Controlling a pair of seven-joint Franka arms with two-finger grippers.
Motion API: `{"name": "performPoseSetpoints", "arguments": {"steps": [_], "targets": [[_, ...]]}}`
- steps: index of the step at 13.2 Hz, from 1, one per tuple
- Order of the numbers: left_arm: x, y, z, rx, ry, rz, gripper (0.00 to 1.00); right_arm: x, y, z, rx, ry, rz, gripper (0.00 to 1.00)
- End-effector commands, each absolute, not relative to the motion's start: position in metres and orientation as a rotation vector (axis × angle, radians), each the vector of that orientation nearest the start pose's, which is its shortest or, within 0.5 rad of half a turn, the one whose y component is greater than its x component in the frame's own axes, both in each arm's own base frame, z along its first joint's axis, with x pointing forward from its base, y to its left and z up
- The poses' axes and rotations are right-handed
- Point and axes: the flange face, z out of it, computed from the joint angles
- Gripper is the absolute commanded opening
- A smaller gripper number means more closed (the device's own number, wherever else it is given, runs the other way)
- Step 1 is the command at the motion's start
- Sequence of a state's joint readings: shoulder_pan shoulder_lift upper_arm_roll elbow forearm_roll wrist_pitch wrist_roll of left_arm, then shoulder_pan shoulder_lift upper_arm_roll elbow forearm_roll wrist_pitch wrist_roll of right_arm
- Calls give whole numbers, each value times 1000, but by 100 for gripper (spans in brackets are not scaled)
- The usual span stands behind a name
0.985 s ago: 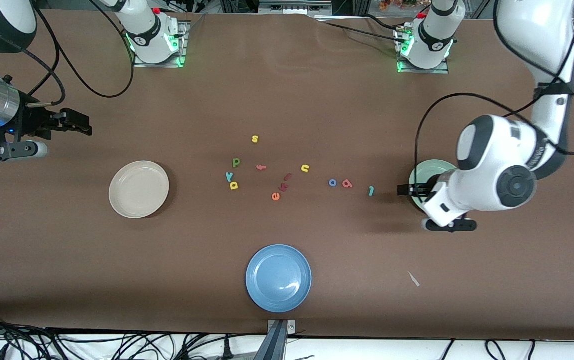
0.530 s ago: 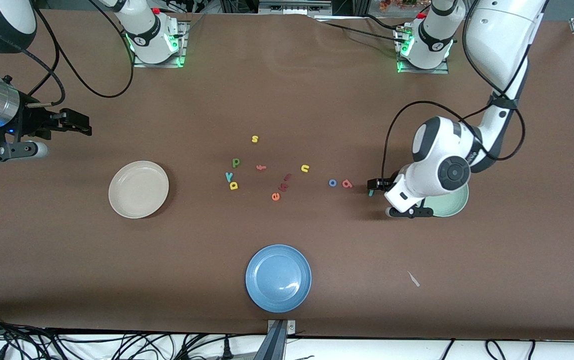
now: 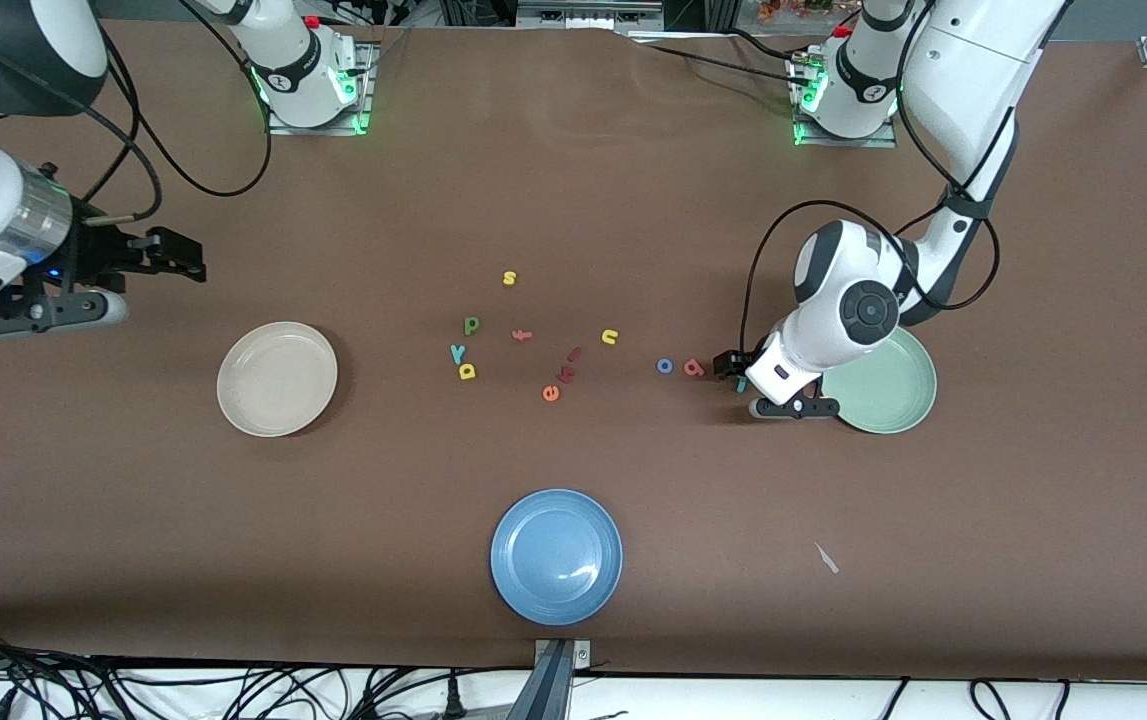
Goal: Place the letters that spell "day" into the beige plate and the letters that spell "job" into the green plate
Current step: 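Grasp the cyan l with the left gripper while the right gripper reaches out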
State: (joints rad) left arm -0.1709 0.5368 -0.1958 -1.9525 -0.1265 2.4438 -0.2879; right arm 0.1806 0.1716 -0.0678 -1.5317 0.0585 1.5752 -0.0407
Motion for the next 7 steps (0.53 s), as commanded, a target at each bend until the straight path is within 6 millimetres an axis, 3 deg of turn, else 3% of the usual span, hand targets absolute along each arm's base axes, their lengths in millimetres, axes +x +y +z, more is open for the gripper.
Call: {"name": "performPoseSetpoints", "arguments": {"steps": [1,7], "targets": [[572,-221,197,-3260,0,107,89,603,92,530,-3040,-229,186,100],[568,-227,174,-3262,47,18,94,603,133,521,-3054,-200,186,100]]}}
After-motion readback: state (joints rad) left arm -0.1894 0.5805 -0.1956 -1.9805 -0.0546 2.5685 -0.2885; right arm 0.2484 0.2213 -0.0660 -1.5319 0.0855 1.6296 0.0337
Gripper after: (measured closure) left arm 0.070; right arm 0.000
